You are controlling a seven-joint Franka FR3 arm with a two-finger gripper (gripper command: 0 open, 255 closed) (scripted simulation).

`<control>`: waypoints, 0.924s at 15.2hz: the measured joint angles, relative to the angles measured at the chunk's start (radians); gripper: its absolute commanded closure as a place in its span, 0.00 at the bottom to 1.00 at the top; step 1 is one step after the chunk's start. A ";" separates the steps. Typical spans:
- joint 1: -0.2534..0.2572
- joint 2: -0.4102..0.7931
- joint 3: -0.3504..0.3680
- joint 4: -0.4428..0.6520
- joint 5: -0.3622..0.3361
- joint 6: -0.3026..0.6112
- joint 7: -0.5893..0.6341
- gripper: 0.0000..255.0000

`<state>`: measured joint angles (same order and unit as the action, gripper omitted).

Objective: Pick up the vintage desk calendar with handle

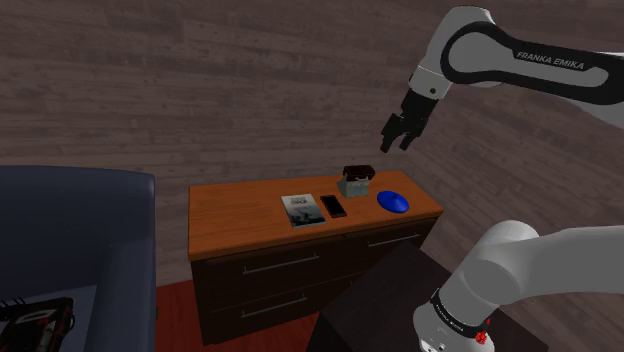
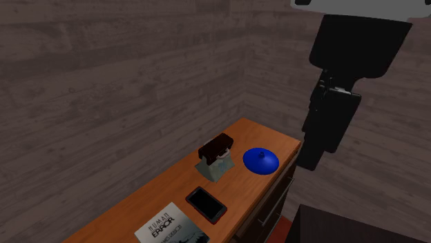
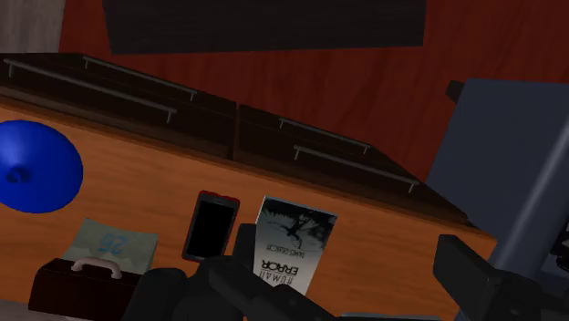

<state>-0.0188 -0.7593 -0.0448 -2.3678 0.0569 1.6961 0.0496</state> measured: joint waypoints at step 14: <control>0.044 0.216 -0.248 -0.097 -0.172 0.335 -0.551 0.00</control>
<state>0.0252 -0.5428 -0.2928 -2.4643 -0.1150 2.0306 -0.5009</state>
